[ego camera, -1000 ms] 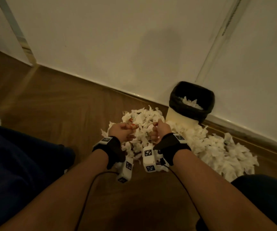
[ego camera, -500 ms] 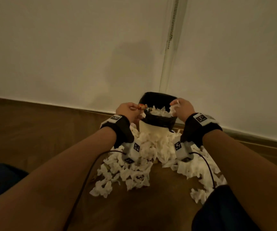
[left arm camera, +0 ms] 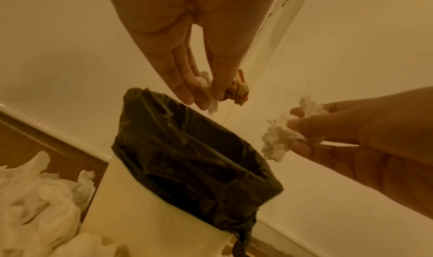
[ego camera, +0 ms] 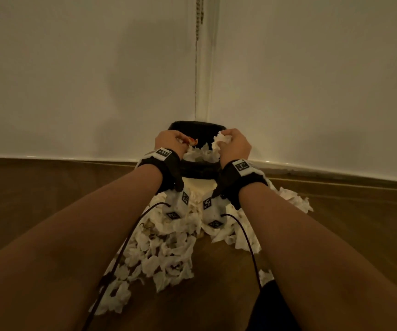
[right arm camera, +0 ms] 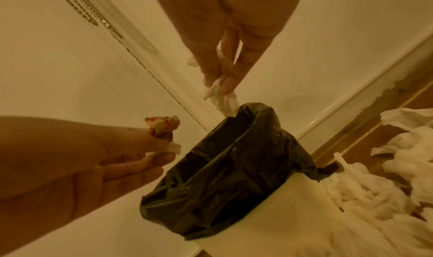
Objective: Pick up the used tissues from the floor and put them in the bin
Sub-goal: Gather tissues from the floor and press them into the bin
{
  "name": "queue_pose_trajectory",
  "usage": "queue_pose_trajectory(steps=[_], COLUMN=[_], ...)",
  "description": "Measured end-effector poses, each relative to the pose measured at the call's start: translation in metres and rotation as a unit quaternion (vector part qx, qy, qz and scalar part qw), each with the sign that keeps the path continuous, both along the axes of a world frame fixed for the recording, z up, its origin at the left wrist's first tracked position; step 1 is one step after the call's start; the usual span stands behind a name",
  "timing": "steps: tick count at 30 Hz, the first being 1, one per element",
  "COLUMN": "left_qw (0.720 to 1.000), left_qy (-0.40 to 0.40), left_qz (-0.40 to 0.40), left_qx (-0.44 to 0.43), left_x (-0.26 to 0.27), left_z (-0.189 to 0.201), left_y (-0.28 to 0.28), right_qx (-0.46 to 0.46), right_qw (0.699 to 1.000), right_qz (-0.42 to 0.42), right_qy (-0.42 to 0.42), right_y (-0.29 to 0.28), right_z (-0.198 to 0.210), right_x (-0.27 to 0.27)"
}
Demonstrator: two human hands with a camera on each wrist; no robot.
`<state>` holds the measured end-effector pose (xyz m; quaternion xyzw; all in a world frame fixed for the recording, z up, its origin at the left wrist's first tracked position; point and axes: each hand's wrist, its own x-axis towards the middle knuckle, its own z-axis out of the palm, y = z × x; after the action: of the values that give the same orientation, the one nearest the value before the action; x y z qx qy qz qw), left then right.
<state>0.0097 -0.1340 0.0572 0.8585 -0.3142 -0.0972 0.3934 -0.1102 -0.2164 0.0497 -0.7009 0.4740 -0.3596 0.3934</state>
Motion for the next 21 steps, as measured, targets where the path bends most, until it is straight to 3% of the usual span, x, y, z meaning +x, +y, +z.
queue_pose_trajectory(steps=[4,8,15,21], left_qw=[0.999,0.999,0.993,0.994], left_qy=[0.001,0.025,0.074,0.088], left_qz=[-0.031,-0.029,0.028,0.061], left_qx=[0.029,0.01,-0.087,-0.032], left_x=[0.008,0.012,0.019,0.022], left_z=[-0.016,-0.02,-0.024,-0.053], left_y=[-0.003,-0.002,0.028,0.098], right_qx=[0.013,-0.032,-0.108,-0.137], right_qw=[0.989,0.967,0.97,0.946], right_qz=[0.088,0.144,0.135,0.218], right_qy=[0.114,0.206,0.173,0.196], right_y=[-0.001,0.005,0.021,0.068], right_z=[-0.013,-0.016,-0.008,-0.002], right_x=[0.013,0.016,0.013,0.015])
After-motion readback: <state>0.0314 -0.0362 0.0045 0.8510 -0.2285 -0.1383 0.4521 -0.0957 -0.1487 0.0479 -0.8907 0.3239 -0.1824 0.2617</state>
